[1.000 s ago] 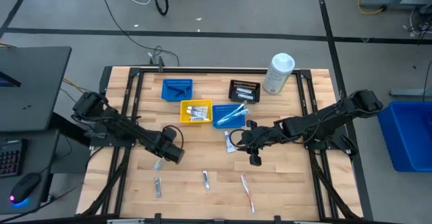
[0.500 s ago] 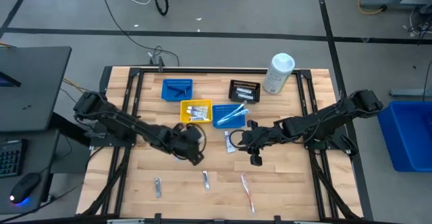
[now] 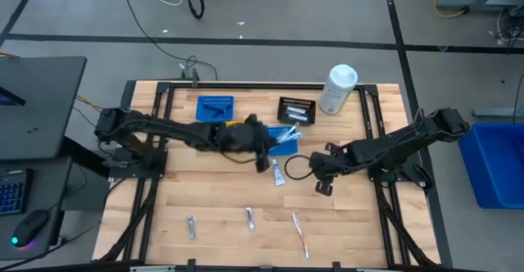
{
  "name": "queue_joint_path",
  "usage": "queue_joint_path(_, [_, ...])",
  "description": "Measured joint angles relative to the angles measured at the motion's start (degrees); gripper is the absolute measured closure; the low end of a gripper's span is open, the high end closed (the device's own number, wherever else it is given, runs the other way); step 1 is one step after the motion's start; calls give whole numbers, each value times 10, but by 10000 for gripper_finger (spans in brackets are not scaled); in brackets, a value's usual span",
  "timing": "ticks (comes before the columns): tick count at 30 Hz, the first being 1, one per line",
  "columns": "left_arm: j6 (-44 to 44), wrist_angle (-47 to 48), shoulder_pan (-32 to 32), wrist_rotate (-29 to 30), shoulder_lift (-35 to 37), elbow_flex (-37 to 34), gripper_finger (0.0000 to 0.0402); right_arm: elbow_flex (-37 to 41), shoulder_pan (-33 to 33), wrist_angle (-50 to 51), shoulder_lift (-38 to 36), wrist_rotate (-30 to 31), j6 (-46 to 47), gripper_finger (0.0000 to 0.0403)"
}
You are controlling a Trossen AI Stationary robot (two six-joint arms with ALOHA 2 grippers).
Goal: Pick & Place Travel size toiletries
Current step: Put the blue toothbrush into the right blue basket
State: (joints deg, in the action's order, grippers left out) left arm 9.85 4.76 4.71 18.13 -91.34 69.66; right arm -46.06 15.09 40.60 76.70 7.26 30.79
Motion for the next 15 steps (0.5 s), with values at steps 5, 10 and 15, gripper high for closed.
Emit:
queue_joint_path(5, [2,-37,-58,-38,-49,0,369,0,-1,7,0,21,-4,293])
queue_joint_path(10, [-15,-58,-101,-40,-109,-2,368,0,-1,13,-2,21,-4,294])
queue_joint_path(15, [-20,-72,-120,-42,-148,-2,363,0,-1,11,-3,21,-4,294])
